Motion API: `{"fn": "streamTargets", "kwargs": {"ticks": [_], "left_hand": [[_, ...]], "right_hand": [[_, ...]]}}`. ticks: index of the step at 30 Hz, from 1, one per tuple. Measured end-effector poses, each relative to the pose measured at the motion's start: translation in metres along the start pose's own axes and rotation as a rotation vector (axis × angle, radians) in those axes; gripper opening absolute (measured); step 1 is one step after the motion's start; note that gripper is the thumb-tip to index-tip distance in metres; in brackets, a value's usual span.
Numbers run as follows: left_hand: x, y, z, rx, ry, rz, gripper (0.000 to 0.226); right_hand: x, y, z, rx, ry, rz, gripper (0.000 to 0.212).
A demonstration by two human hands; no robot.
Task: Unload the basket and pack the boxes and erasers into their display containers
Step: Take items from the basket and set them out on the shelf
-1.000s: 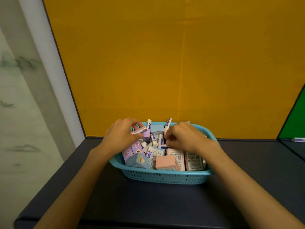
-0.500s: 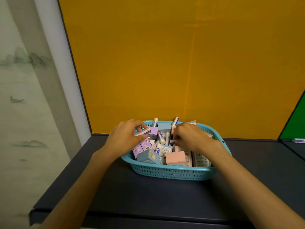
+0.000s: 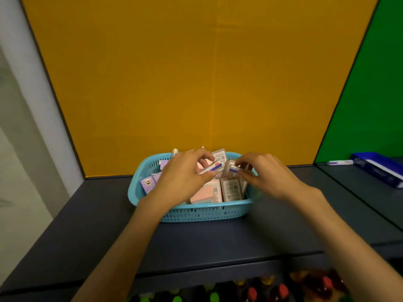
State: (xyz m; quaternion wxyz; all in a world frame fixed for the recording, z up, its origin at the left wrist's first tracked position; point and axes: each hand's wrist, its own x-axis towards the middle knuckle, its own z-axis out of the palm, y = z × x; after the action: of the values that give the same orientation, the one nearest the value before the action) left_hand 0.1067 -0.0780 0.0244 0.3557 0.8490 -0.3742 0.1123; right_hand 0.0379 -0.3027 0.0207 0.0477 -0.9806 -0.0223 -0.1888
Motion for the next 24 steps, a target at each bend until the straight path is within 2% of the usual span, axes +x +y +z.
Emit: {"fn": "streamTargets", "kwargs": {"ticks": [5,10,18,24], "left_hand": [[0.016,0.048,0.048,-0.075,-0.109,0.050,0.018],[0.034,0.121,0.110,-0.108,-0.207,0.113,0.022],[0.048,0.225,0.223,-0.048,-0.241,0.112,0.021],[0.062,0.282,0.290,0.019,-0.265,0.090,0.017]], "right_hand": [[-0.058,0.051,-0.020,-0.015,0.017,0.070,0.019],[-0.122,0.125,-0.046,-0.001,0.002,0.159,0.018],[-0.220,0.253,-0.078,0.124,0.025,0.199,0.013],[-0.258,0.326,-0.083,0.181,0.001,0.179,0.012]]}}
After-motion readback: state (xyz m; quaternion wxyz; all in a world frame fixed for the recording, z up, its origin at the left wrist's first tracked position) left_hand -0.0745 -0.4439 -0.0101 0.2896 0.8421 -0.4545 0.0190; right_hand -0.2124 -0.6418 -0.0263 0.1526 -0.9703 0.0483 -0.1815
